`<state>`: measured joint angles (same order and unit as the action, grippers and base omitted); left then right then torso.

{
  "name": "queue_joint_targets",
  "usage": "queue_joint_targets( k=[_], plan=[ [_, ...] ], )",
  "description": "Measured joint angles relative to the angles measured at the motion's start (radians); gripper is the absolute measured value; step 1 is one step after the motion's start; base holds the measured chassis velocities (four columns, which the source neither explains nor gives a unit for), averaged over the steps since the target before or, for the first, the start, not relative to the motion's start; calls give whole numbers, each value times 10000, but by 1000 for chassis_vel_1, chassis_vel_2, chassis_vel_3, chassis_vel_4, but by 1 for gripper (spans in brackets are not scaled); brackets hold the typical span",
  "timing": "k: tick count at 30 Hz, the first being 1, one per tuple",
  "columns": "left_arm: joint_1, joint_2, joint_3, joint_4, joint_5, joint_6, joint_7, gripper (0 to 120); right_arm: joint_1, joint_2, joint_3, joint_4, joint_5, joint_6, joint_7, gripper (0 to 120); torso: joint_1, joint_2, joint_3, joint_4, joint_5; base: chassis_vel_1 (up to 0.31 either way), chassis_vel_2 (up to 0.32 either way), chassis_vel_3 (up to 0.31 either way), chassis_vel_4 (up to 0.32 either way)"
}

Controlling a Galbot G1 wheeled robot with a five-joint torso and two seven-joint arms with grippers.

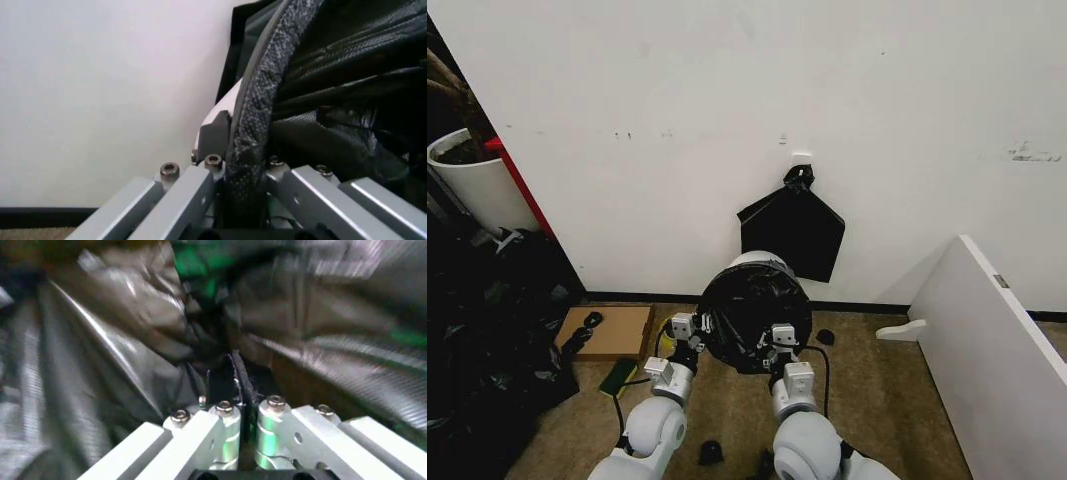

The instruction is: Place the garbage bag over the trash bin.

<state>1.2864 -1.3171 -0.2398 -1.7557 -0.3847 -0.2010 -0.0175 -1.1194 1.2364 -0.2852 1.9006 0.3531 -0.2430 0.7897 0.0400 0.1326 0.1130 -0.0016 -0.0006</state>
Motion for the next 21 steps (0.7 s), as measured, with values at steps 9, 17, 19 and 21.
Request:
queue_joint_targets(
  k=[9,17,19,21],
  plan=[
    [175,18,-13,-276,36,53,3,0,572,622,-4,-937,-263,-107,514,0,0,0,0,0,0,0,0,0,0],
    [244,67,-45,-247,56,56,-5,0,670,786,-165,-976,-409,-122,486,0,0,0,0,0,0,0,0,0,0],
    [258,70,-45,-251,63,57,-3,0,687,818,-175,-1029,-408,-99,442,0,0,0,0,0,0,0,0,0,0],
    [275,71,-38,-251,87,58,-1,0,741,881,-185,-1085,-354,-46,315,0,0,0,0,0,0,0,0,0,0]
  ],
)
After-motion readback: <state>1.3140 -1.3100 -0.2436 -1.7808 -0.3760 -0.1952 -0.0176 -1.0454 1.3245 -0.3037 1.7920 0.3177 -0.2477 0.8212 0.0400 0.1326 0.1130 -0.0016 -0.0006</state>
